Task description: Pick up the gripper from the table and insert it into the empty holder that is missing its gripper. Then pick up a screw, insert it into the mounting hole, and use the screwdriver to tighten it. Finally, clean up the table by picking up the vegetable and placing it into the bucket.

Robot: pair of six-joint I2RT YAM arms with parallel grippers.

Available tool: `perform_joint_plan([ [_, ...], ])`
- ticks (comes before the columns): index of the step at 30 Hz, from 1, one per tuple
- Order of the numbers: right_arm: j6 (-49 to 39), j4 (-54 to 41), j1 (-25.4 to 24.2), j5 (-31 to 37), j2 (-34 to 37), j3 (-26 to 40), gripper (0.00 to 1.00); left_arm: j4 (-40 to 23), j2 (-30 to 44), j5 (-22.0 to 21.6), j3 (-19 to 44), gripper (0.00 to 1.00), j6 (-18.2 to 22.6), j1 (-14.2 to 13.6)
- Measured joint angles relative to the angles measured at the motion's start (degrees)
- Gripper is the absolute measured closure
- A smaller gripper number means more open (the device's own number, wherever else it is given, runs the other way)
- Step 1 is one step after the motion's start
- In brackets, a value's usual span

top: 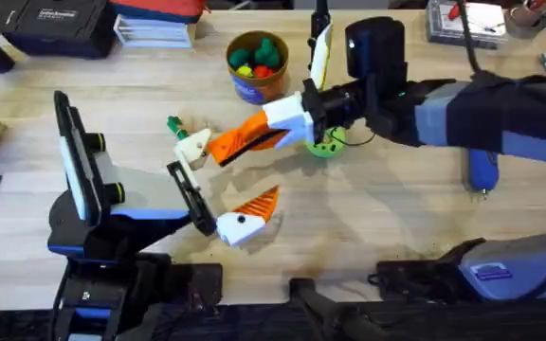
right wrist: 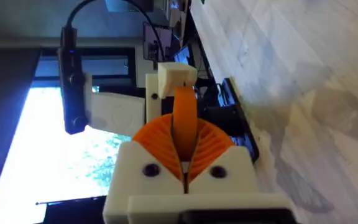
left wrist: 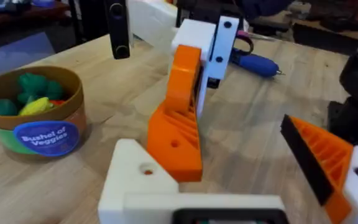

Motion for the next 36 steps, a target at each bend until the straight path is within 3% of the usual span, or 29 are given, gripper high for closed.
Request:
perform_joint_plan([
  [4,5.7,10.3,1.0,0.0,2.6,-0.2,0.99,0.2,0.0,-2.5,0.0,0.016,0.1,0.4],
  [11,14.7,20.3,2.5,0.4,5.1,-0.6,0.991,0.4,-0.2,-4.4,0.1,0.015,0.5,0.6],
  [28,18.2,24.4,5.6,6.7,7.5,-0.7,0.991,0.4,0.2,-9.3,0.1,0.015,-1.2,1.7],
  [31,16.0,24.6,6.7,6.7,8.5,-0.6,0.992,0.2,0.4,-6.2,0.2,0.015,-1.6,1.0],
  [36,13.4,24.7,7.0,7.0,8.7,-0.5,0.992,0.0,0.4,-4.6,0.2,0.015,-2.0,0.7],
])
